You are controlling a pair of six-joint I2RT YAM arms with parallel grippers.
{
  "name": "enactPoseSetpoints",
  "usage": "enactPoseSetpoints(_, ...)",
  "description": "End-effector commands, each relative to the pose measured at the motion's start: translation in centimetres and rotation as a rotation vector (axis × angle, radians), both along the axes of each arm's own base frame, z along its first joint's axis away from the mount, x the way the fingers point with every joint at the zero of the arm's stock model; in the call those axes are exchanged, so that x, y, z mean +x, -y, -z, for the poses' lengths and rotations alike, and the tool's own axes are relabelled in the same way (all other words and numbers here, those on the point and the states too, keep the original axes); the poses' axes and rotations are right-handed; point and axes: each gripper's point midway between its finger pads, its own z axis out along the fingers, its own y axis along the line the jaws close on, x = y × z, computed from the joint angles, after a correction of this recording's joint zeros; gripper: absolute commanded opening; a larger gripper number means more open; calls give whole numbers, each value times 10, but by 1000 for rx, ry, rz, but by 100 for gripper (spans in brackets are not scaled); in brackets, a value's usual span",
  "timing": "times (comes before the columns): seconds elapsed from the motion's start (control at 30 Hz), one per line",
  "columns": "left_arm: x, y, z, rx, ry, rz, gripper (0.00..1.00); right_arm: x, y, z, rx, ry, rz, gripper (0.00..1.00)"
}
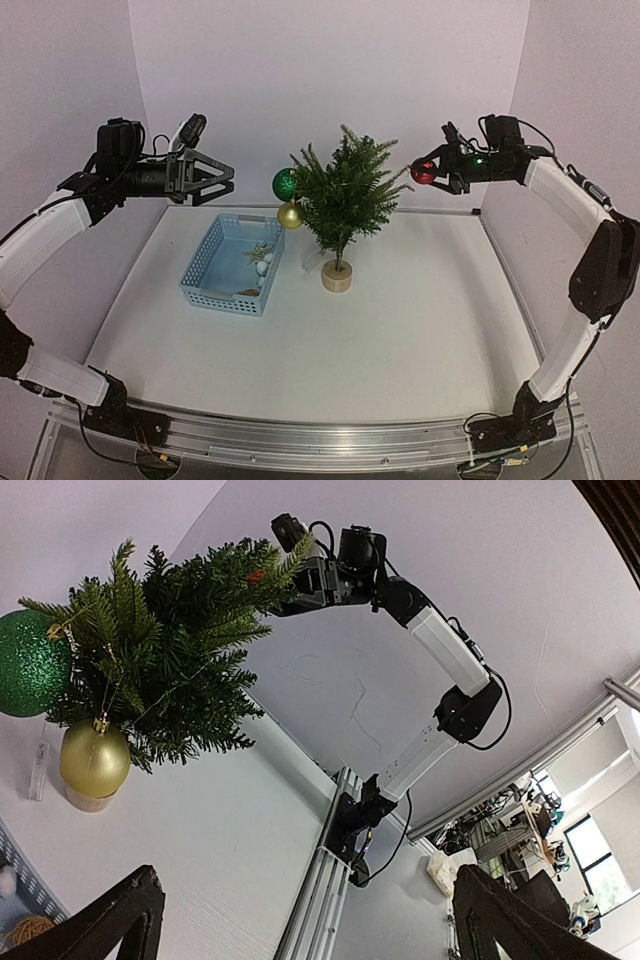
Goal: Decorate the small christmas tree
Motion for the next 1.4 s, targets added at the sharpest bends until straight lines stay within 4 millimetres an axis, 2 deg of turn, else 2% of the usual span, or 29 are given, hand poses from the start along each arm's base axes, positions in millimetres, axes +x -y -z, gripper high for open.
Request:
enactPoseSetpoints(0.0,-4,-1,-11,-18,51,12,100,1,1,9,4,-31,7,28)
enactPoseSetpoints(0.4,-2,0,-11,-21,50,11,100,-7,-5,23,41,-82,-26,25)
enactPoseSetpoints(0.57,-1,0,-10,-21,49,11,100,-12,-11,22,84,-63,-38,25)
enactPoseSetpoints(0.73,-1,1,-11,-24,50,13,100,-7,-13,27,88,-57,-31,26)
enactPoseSetpoints(0.87,-2,0,-12,-22,52,13,100,-4,-14,20,98,-30,-28,27)
enactPoseSetpoints(1.03,-2,0,-12,-23,55,11,100,-1,-17,14,119,-10,-39,34)
enactPoseSetpoints(1.37,-1,0,-15,-24,63,11,100,-2,-18,21,117,-23,-44,64)
